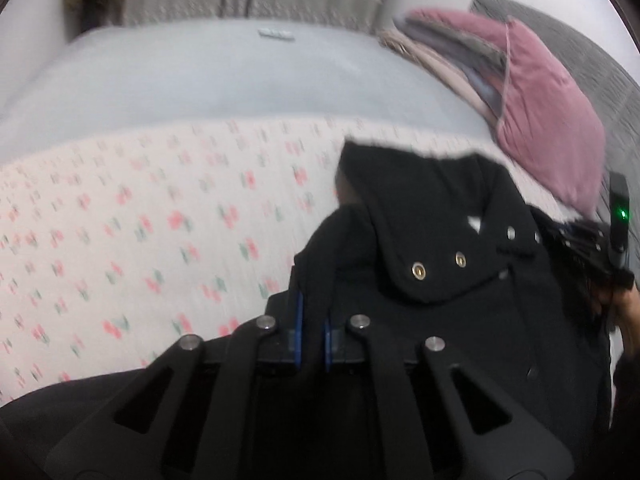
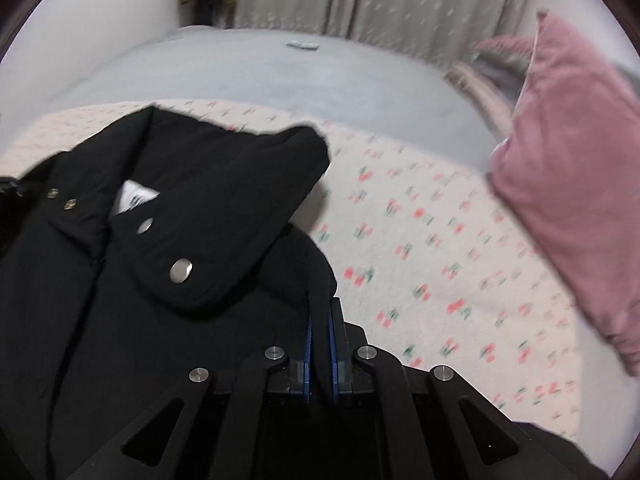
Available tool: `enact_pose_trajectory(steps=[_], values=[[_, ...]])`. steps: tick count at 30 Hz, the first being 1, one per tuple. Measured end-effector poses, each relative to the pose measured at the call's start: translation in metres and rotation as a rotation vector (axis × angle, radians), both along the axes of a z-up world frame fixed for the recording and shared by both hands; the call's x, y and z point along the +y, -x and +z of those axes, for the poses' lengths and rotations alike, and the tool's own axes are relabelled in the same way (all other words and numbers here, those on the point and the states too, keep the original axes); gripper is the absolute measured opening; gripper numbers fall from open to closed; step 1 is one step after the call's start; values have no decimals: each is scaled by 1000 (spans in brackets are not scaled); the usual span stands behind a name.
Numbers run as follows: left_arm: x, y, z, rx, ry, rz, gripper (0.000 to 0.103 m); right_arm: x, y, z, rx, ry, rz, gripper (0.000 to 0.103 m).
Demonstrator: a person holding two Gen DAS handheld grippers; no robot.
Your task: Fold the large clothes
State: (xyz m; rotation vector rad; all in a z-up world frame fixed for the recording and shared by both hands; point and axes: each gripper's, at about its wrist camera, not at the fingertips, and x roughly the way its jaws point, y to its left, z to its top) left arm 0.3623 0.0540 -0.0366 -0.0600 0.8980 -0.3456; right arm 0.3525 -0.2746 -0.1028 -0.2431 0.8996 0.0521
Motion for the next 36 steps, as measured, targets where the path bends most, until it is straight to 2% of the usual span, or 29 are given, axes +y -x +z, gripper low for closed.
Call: enact_pose_trajectory(steps=[3, 4, 5, 6, 7, 8, 9, 10, 12, 13, 14, 16, 19, 23, 27, 31, 36], values=[[0, -18, 13, -75, 3, 60, 9, -2, -25, 16, -32, -26, -50, 6], [-1, -25, 9, -75, -3, 72, 11, 1, -36, 18, -48, -19, -58, 6], [-2, -37, -8, -24, -20, 81, 13, 2, -48, 13, -37, -17, -68, 6], [-4, -45, -24, 34, -46, 84, 22, 1, -59, 4, 2, -17, -84, 6], [-6, -50, -41, 74, -61, 90, 25, 0, -68, -10, 41, -11, -107, 9], [-7, -44, -39, 20, -73, 96, 26, 0, -75, -24, 62, 3, -129, 15], [-10, -40, -35, 6, -100, 101, 34, 3, -71, -27, 13, 24, -140, 17], [-13, -35, -29, 1, -129, 106, 45, 5, -67, -26, -9, 43, -152, 19], [-15, -21, -15, -13, -136, 75, 61, 5, -57, -19, 0, 54, -156, 28], [-14, -14, -9, -27, -136, 65, 69, 2, -48, -12, 5, 46, -158, 41], [-14, -4, -1, -39, -144, 61, 73, -2, -38, -5, -2, 32, -164, 55], [-14, 18, 16, -47, -155, 57, 81, -11, -12, 14, -29, -11, -184, 68], [-12, 48, 35, -46, -152, 53, 88, -15, 34, 42, -31, -72, -237, 71], [-12, 98, 53, -36, -150, 56, 90, -24, 91, 63, -32, -172, -297, 75], [-7, 146, 57, -15, -109, 53, 90, -21, 145, 73, -22, -249, -317, 76], [0, 184, 55, 16, -66, 57, 90, -16, 188, 81, -25, -266, -321, 76], [2, 217, 39, 62, -52, 53, 90, -3, 229, 82, -12, -304, -313, 78]])
